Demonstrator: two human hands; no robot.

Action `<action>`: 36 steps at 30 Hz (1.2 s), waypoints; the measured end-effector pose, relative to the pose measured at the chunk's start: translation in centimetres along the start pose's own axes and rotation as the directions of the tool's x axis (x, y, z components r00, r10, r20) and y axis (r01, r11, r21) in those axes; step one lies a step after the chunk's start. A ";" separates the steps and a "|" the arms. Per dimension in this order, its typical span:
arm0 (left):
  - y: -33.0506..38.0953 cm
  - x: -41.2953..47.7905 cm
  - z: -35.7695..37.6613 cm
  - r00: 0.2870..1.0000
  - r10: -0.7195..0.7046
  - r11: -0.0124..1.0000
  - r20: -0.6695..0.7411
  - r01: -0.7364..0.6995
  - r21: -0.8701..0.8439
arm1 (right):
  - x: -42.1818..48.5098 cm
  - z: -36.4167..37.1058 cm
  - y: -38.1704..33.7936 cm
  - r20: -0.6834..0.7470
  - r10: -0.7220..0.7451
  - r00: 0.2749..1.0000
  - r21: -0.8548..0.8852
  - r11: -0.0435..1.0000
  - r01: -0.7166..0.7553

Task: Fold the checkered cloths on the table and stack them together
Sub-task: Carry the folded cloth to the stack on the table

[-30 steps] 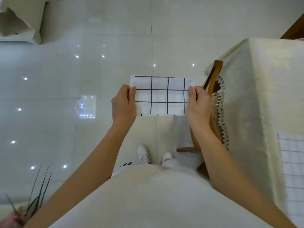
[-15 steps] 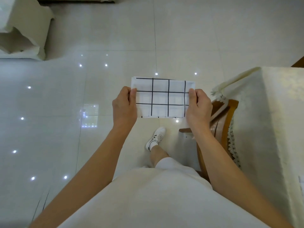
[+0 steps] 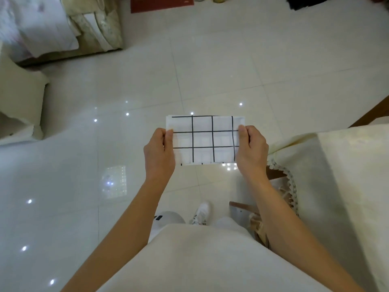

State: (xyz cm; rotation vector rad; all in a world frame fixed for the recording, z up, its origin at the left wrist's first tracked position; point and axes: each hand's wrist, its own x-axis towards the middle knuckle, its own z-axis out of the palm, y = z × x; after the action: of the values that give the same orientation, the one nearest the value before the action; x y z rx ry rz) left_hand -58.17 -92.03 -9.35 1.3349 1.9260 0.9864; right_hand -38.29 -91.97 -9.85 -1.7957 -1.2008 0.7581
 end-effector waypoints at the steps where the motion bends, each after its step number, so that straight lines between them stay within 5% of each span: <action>1: 0.7 1.0 0.8 1.000 0.004 1.000 0.019 -0.004 -0.001 | 1.0 -0.2 0.1 -0.018 0.010 1.000 0.008 1.000 -0.010; 17: 7.8 19.2 14.0 0.957 0.125 0.992 0.261 -0.121 -0.031 | 19.4 -1.0 1.2 -0.239 0.176 0.955 0.014 0.984 -0.177; 27: 16.9 35.8 23.4 0.867 0.264 0.964 0.422 -0.253 -0.084 | 36.2 -0.9 -0.9 -0.417 0.269 0.868 0.041 0.960 -0.277; 36: 21.7 41.3 31.3 0.762 0.319 0.945 0.564 -0.302 -0.126 | 42.6 -3.4 0.3 -0.540 0.351 0.765 0.067 0.924 -0.376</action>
State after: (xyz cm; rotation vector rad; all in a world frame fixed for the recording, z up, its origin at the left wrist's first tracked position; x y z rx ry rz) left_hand -35.49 -40.72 -10.83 1.7340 1.2460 0.6324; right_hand -19.93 -53.42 -10.06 -2.1219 -0.4953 0.3720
